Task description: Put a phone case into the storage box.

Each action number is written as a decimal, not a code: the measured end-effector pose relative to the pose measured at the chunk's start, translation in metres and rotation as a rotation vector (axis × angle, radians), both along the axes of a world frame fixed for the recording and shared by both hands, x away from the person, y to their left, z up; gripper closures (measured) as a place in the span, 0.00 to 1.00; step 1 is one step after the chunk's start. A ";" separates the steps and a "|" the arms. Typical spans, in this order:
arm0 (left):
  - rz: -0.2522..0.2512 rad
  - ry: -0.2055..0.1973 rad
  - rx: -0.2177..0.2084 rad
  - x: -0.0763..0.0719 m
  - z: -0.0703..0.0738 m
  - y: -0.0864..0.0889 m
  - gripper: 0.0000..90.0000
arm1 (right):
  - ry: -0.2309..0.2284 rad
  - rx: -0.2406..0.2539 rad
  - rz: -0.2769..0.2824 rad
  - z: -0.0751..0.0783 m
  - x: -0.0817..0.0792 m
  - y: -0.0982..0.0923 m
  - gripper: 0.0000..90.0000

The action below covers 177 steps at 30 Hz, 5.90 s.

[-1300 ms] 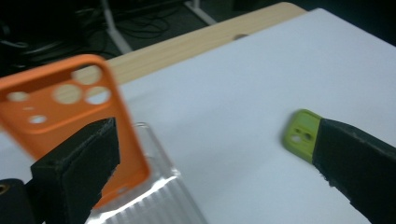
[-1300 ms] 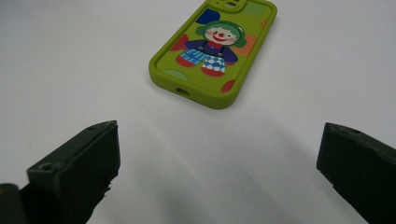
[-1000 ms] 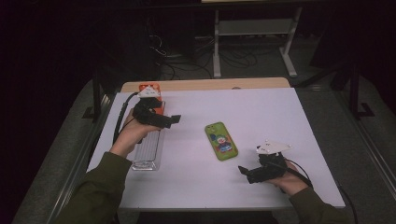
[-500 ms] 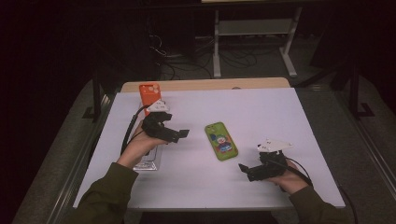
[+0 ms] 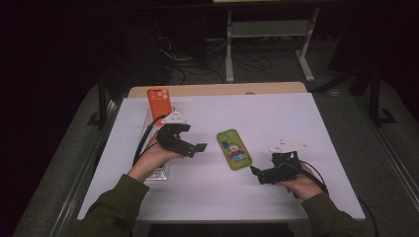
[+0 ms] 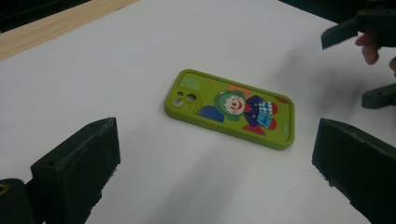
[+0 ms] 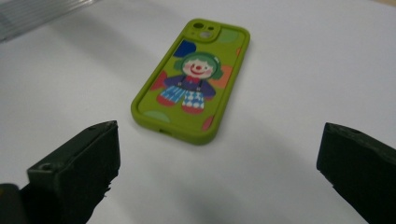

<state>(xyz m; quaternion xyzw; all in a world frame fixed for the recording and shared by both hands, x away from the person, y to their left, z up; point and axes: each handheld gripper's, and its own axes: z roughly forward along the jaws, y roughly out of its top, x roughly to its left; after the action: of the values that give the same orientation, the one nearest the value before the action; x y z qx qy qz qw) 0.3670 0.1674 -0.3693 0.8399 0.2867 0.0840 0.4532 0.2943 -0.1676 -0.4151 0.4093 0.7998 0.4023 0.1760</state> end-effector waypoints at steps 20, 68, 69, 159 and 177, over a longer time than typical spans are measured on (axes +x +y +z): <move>-0.053 0.015 0.019 -0.010 -0.012 -0.013 0.01 | 0.138 -0.084 -0.039 0.008 0.037 0.047 0.00; -0.045 0.018 0.017 -0.009 -0.011 -0.010 0.01 | 0.348 -0.230 -0.136 -0.024 0.077 0.099 0.09; -0.045 0.018 0.017 -0.009 -0.011 -0.010 0.01 | 0.347 -0.236 -0.136 -0.024 0.077 0.100 0.10; -0.614 -0.010 0.255 -0.004 0.000 -0.060 0.10 | 0.149 -0.345 0.815 0.064 0.059 0.080 0.17; -0.630 -0.005 0.253 -0.007 0.003 -0.057 0.15 | 0.152 -0.328 0.826 0.063 0.057 0.079 0.14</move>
<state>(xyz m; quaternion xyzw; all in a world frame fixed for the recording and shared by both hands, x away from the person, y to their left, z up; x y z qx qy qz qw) 0.3605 0.1102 -0.3659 0.9366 -0.0008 -0.0232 0.3497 0.3511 -0.0886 -0.3516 0.0510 0.9600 0.2754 0.0041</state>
